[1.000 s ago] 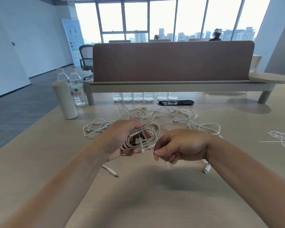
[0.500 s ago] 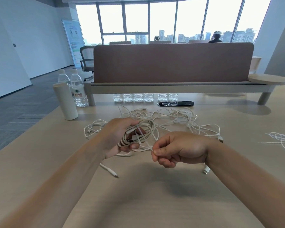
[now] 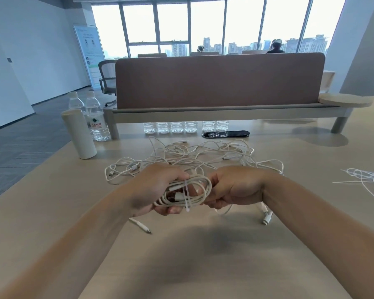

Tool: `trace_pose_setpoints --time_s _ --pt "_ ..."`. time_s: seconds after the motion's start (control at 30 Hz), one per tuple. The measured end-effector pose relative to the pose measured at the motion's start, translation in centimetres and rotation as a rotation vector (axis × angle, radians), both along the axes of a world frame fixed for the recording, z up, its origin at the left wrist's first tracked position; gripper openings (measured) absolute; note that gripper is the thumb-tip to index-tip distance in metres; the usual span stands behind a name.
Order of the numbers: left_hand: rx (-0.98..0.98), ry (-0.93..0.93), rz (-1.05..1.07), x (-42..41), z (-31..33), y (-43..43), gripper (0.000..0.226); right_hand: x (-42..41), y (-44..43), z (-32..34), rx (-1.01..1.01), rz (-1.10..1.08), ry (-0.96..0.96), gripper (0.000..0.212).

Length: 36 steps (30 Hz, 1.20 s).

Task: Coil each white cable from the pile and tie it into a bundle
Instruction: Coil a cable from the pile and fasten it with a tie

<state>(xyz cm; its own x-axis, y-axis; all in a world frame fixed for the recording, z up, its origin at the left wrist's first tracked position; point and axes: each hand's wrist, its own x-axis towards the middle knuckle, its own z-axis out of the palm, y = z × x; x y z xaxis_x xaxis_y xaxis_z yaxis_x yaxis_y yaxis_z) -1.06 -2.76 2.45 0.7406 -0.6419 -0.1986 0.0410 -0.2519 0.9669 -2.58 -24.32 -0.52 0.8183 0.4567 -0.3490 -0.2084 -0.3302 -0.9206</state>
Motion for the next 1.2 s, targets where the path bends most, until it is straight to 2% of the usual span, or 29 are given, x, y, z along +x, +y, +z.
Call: trace_pose_setpoints --time_s 0.13,0.23,0.33,0.43,0.5,0.57,0.7,0.8,0.93,1.07,1.2 --pt "0.049 -0.073 -0.012 -0.7 -0.1 -0.5 0.027 0.4 0.3 0.8 -0.089 0.088 0.036 0.014" --pt "0.085 -0.122 -0.037 -1.1 -0.1 -0.6 0.035 0.6 0.3 1.6 -0.201 0.098 0.004 0.026" --pt "0.114 -0.179 -0.038 -1.5 0.3 -0.7 0.037 0.5 0.3 2.4 -0.27 0.077 -0.043 0.01" --pt "0.15 -0.232 -0.068 -1.7 0.8 -0.6 0.035 0.6 0.2 2.6 -0.283 0.027 -0.036 0.024" --pt "0.172 -0.26 -0.061 -1.7 0.9 -0.4 0.035 0.5 0.1 2.6 -0.265 -0.004 -0.029 0.017" --pt "0.183 -0.243 -0.057 -1.7 0.8 -0.5 0.031 0.4 0.0 2.8 -0.245 -0.018 -0.021 0.002" --pt "0.201 -0.135 -0.085 -1.5 0.4 -0.6 0.028 0.5 0.3 3.0 -0.266 0.01 -0.06 0.013" --pt "0.228 -0.039 -0.123 -1.0 0.0 -0.8 0.029 0.3 1.0 3.9 -0.346 0.009 -0.167 0.012" --pt "0.24 0.072 -0.212 -0.7 -0.7 -0.8 0.037 -0.2 2.2 5.6 -0.537 0.008 -0.426 0.005" --pt "0.201 0.06 -0.21 -0.1 -1.3 -0.5 0.042 -0.5 2.9 6.0 -0.599 -0.035 -0.542 0.008" --pt "0.138 0.019 -0.119 0.1 -1.6 -0.5 0.037 -0.8 3.1 5.6 -0.624 -0.134 -0.629 0.011"
